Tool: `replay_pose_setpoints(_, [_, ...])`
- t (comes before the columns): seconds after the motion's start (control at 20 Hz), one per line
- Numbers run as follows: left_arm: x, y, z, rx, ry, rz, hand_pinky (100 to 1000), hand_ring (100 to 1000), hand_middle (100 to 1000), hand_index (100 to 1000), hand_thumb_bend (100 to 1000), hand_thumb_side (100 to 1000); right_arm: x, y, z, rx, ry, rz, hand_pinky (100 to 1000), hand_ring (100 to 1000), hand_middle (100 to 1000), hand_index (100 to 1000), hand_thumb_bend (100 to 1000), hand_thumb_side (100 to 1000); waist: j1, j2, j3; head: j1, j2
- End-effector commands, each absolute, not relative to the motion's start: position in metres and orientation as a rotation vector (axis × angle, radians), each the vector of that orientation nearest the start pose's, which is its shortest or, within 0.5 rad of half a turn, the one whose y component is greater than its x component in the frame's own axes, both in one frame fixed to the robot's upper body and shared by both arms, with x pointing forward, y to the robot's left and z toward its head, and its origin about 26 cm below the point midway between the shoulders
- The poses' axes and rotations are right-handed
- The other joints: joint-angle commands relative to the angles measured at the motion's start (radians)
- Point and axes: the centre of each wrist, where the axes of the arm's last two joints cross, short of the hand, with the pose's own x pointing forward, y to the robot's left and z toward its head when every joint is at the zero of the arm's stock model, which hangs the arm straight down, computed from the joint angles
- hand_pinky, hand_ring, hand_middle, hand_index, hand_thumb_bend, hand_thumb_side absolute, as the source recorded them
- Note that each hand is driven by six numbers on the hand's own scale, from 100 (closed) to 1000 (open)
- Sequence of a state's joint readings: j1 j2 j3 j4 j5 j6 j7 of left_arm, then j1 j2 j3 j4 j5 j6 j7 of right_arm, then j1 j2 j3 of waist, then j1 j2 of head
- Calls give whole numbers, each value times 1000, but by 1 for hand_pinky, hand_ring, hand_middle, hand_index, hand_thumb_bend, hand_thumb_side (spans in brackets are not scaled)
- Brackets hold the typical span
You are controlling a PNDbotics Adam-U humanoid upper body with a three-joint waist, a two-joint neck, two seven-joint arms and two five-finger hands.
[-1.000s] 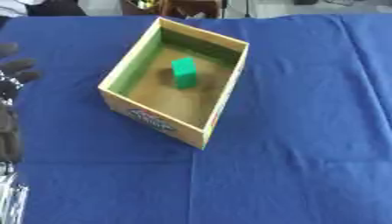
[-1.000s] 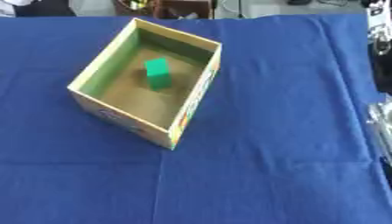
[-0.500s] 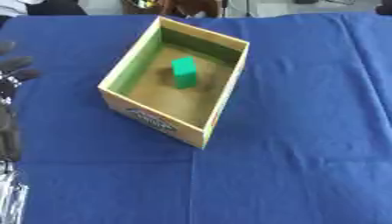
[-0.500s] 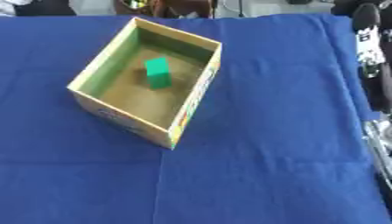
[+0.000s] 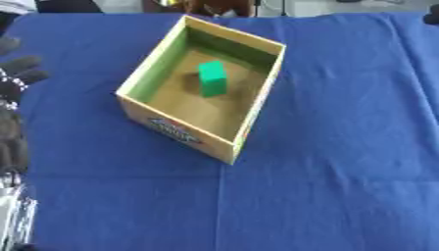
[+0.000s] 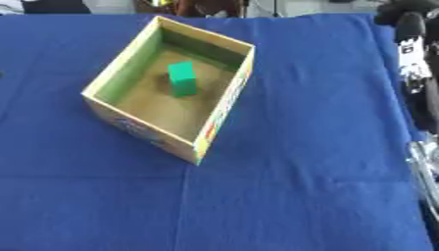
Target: Pick up objects on the table and place them in the box.
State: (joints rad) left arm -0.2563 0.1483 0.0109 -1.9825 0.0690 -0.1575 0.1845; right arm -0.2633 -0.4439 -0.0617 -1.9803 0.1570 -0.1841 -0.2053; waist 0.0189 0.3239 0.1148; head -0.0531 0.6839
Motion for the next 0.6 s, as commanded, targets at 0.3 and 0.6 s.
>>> replay_pose_setpoints(0.3, [297, 241, 180, 50, -2421, 62, 677, 689, 720, 850, 100, 1000, 293, -298, 209, -579, -2456, 351, 867, 747, 703, 832, 100, 868, -2, -20, -1, 3, -13])
replay_pose_setpoints(0.6, [297, 242, 180, 52, -2423, 68, 677, 689, 720, 850, 100, 1000, 293, -296, 206, -567, -2435, 337, 870, 741, 699, 836, 100, 851, -2, -19, -2, 0, -18])
